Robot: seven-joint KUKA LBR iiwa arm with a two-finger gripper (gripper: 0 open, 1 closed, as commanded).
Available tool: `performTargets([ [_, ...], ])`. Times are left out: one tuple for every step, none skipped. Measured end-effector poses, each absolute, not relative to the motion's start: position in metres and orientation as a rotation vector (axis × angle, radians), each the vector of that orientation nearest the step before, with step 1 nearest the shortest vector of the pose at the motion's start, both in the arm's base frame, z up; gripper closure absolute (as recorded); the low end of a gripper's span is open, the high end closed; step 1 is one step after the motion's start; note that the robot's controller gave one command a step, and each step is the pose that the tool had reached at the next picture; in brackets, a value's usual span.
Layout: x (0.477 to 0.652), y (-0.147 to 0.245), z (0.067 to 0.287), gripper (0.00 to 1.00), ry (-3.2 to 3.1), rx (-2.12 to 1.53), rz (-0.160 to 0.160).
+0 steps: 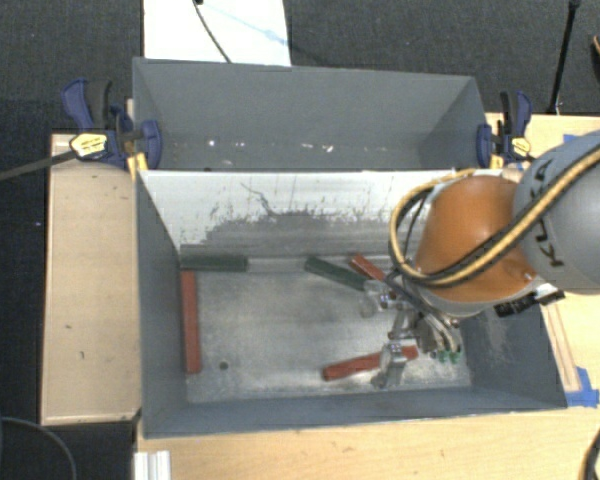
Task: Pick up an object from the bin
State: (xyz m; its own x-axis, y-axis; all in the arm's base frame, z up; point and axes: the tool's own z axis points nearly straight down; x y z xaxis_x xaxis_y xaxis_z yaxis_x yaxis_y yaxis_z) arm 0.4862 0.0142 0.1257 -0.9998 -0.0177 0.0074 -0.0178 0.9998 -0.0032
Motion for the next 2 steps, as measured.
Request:
performTargets([
  [0.4846,-0.0021,0.0682,0.00,-3.144,0.060,0.000],
  [0.4843,-0.0009,0.0702,1.00,-3.144,0.055,-0.002],
])
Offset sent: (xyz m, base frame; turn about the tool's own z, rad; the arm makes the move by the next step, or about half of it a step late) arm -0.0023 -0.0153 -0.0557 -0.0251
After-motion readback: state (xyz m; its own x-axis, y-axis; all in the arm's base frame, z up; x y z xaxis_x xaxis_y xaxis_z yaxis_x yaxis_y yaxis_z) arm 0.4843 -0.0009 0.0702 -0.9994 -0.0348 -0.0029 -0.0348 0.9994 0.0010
